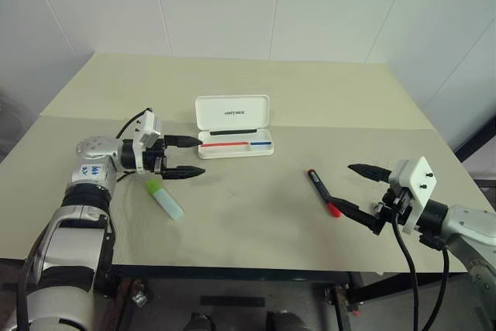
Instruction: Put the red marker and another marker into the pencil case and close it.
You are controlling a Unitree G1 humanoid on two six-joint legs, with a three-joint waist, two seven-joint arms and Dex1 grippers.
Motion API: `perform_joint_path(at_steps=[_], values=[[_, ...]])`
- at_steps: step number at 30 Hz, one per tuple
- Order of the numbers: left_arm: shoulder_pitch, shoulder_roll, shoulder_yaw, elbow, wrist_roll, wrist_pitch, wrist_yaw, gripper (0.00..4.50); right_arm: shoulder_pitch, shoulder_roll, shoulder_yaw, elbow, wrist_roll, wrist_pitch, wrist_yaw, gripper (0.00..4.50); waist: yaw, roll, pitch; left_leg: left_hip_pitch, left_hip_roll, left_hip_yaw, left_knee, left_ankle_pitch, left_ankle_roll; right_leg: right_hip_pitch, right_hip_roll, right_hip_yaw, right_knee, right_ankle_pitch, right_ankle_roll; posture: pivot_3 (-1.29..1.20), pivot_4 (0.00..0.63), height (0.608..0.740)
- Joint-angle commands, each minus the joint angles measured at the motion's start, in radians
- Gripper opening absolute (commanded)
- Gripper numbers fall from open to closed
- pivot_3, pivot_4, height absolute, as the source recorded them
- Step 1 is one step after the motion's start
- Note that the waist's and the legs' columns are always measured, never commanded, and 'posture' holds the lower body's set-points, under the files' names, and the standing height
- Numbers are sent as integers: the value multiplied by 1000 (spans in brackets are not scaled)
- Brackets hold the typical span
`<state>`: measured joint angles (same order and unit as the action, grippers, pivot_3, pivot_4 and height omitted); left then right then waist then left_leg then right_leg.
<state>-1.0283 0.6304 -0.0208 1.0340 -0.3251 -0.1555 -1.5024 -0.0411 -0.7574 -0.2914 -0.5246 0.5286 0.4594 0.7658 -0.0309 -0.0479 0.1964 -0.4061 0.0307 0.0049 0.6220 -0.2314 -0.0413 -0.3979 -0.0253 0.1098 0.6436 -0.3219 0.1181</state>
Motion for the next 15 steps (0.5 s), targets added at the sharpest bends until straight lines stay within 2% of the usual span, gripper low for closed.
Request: perform_joint_path(at_steps=[1,8,15], values=[[-39,-7,-1,21,7,-31,-112,4467,8,13,-27,-56,9,-13,-31,4500,0,0,0,0,0,0,0,0,0,0,0,0,0,0,0,0,150,740],[-65,-39,17,75,32,-64,-95,4467,16,33,-23,-111,8,7,-94,4500,0,0,0,0,0,0,0,0,0,0,0,0,0,0,0,0,150,740],[-99,-93,47,136,107,-105,172,4467,-9,52,7,-165,19,33,-150,4500,1,0,0,-1,0,0,2,0,0,0,0,0,1,0,1,0,150,740]])
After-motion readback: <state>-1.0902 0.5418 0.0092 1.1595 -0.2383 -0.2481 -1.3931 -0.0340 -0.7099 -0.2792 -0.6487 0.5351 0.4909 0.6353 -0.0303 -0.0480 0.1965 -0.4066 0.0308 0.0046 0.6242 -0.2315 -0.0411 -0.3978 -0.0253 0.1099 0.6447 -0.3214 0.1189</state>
